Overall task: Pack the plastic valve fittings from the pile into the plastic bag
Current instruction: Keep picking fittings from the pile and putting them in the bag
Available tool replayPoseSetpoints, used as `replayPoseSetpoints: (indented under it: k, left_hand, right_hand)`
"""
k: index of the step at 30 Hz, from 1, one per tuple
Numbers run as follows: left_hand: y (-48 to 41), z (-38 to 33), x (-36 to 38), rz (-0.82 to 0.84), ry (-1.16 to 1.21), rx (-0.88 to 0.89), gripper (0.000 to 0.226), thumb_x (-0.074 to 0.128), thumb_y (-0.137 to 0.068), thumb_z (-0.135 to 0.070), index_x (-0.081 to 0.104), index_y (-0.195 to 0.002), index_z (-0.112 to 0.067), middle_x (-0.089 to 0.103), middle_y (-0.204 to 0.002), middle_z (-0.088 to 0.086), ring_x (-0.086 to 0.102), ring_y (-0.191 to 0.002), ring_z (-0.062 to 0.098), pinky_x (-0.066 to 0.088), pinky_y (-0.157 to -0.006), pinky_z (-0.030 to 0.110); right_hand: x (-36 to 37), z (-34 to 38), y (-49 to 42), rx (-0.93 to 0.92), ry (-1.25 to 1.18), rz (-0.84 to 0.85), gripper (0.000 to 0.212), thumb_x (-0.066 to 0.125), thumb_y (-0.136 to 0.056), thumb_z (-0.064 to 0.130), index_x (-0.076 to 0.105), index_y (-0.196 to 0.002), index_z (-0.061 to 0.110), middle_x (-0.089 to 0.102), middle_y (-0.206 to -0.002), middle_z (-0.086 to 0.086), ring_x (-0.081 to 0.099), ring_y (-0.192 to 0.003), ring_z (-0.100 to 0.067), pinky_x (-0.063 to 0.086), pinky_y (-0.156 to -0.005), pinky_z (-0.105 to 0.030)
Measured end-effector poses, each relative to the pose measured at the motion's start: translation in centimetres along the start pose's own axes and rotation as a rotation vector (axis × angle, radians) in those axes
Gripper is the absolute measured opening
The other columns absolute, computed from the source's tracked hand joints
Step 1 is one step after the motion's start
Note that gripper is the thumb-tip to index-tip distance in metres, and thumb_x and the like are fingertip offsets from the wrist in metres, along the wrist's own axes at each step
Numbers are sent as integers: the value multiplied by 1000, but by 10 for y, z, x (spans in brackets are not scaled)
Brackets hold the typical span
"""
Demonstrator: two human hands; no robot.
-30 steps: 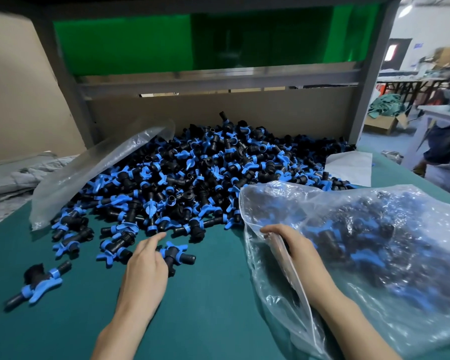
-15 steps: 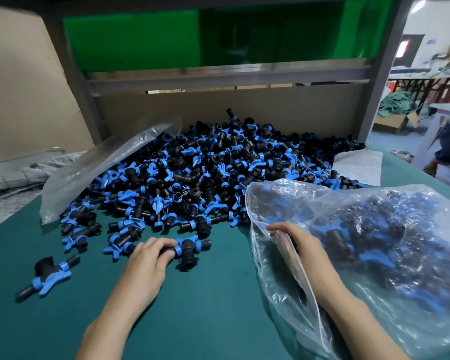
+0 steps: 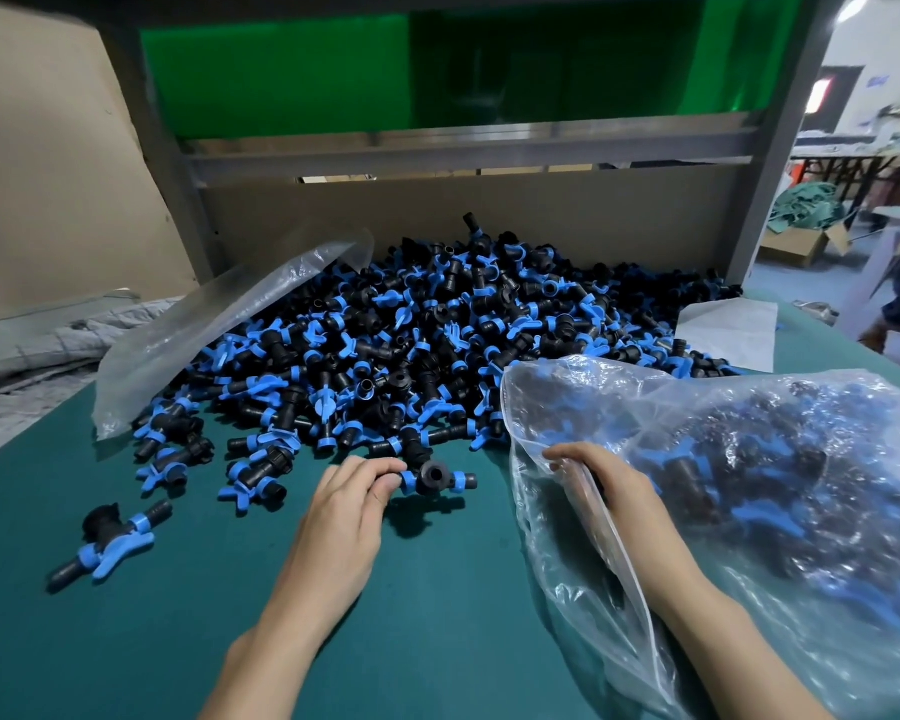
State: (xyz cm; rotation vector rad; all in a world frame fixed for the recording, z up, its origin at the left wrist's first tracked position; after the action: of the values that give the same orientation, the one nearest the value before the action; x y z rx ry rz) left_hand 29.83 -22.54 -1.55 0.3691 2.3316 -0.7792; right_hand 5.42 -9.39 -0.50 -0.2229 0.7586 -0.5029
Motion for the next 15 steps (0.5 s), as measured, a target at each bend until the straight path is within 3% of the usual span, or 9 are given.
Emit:
replayPoseSetpoints:
  k: [3, 5, 8, 11, 15]
  left_hand:
    - [1, -4, 0, -26, 79, -19, 21, 45, -102, -32, 61, -107, -43, 56, -105, -31, 49, -110, -6, 37, -85, 9]
    - [0, -5, -1, -61, 274, -117, 21, 49, -101, -30, 64, -102, -44, 63, -103, -31, 55, -104, -10, 38, -84, 4]
    - [-2, -2, 2, -63, 655, -318, 22, 49, -102, -21, 68, -102, -33, 69, -84, -16, 62, -81, 2, 47, -79, 19]
    - [-4, -3, 2, -107, 1035, -447, 21, 46, -102, -9, 68, -98, -11, 68, -86, 2, 62, -76, 11, 53, -72, 25]
    - [-5, -1, 3, -128, 1296, -547, 21, 56, -91, -20, 67, -102, -7, 70, -82, 1, 62, -69, 9, 50, -68, 28]
  right_hand:
    - [0, -1, -1, -6, 7, -4, 35, 54, -98, 8, 62, -115, 37, 63, -117, 22, 55, -114, 3, 41, -93, -21]
    - [0, -1, -1, -4, 7, -7, 33, 54, -98, 10, 62, -115, 37, 63, -117, 22, 55, -113, 3, 42, -93, -21]
    - [1, -2, -1, -10, 9, -8, 34, 54, -98, 9, 62, -116, 37, 63, -117, 22, 55, -114, 4, 42, -94, -22]
    - [1, -2, -1, -16, 12, -10, 36, 55, -97, 6, 62, -116, 36, 64, -117, 22, 55, -114, 3, 41, -94, -21]
    - [1, -1, -1, -16, 23, -6, 35, 54, -97, 7, 62, -116, 36, 63, -117, 22, 55, -114, 2, 40, -92, -19]
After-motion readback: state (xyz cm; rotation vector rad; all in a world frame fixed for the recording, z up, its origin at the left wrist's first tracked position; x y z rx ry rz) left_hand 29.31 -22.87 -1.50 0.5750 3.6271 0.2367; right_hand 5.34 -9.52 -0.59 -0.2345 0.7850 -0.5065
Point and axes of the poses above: each hand's wrist, its own y-axis away from the middle knuckle, its own x-axis out of the palm, z = x × y, the point moved 4 cm from there along -y, towards the middle knuckle
